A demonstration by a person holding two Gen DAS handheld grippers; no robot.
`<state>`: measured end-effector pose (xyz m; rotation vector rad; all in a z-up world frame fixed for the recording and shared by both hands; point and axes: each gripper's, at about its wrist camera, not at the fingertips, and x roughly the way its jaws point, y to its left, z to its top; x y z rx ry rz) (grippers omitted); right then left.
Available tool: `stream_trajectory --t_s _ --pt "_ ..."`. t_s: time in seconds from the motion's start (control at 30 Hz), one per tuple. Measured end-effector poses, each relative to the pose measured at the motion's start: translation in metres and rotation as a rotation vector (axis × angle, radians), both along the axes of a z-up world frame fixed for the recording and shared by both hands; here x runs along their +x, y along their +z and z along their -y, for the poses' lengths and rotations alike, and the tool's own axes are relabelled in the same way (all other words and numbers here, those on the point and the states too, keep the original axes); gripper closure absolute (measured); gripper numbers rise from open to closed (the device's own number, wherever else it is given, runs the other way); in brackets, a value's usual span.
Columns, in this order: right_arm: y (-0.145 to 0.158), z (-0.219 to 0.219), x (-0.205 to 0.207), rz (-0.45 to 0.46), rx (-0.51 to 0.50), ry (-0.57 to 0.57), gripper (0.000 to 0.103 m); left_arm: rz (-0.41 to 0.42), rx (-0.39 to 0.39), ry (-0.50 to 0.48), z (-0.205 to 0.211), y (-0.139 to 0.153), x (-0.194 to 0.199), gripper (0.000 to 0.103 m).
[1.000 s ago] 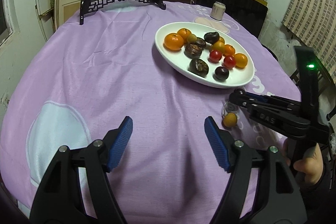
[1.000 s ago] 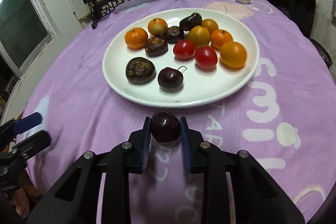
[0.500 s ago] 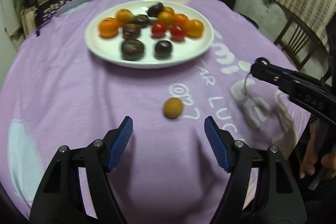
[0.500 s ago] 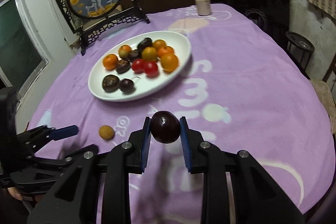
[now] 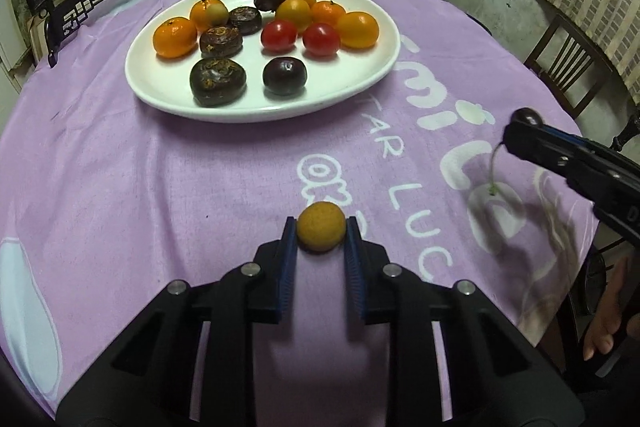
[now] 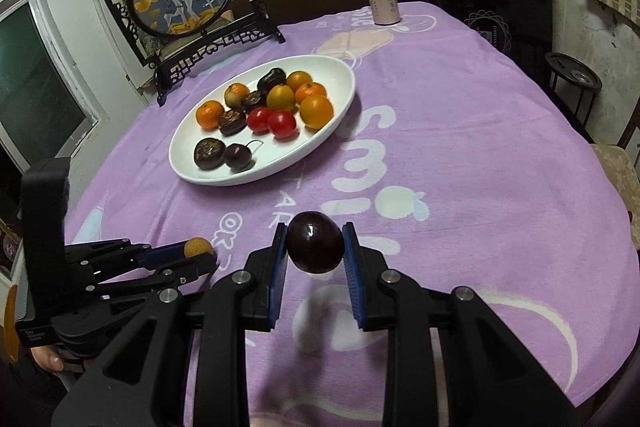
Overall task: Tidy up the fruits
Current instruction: 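Place both held fruits onto the white plate and open both tools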
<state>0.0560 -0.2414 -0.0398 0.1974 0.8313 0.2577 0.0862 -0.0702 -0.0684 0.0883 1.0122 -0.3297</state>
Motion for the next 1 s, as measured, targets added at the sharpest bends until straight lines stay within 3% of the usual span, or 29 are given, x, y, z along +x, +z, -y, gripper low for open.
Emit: stream_trajectory --t_s 0.3,0.53,0.77,0.97,1.0 --pt "0.015 -0.035 0.026 0.011 -0.039 0.076 0.075 0.098 -0.042 0.035 -0.035 0.043 0.006 0.079" --pt "0.025 -0.079 0.094 0.027 -0.079 0.15 0.075 0.128 -0.058 0.139 -0.052 0.075 0.1 0.079" --pt "0.012 -0.099 0.149 -0.013 -0.133 0.151 0.075 0.083 -0.069 0.167 -0.038 0.06 0.151 0.079" --pt "0.003 -0.098 0.161 -0.034 -0.136 0.154 0.075 0.046 -0.077 0.175 -0.04 0.041 0.165 0.078" --pt "0.002 -0.1 0.16 -0.035 -0.151 0.153 0.071 0.044 -0.08 0.178 -0.041 0.04 0.166 0.078"
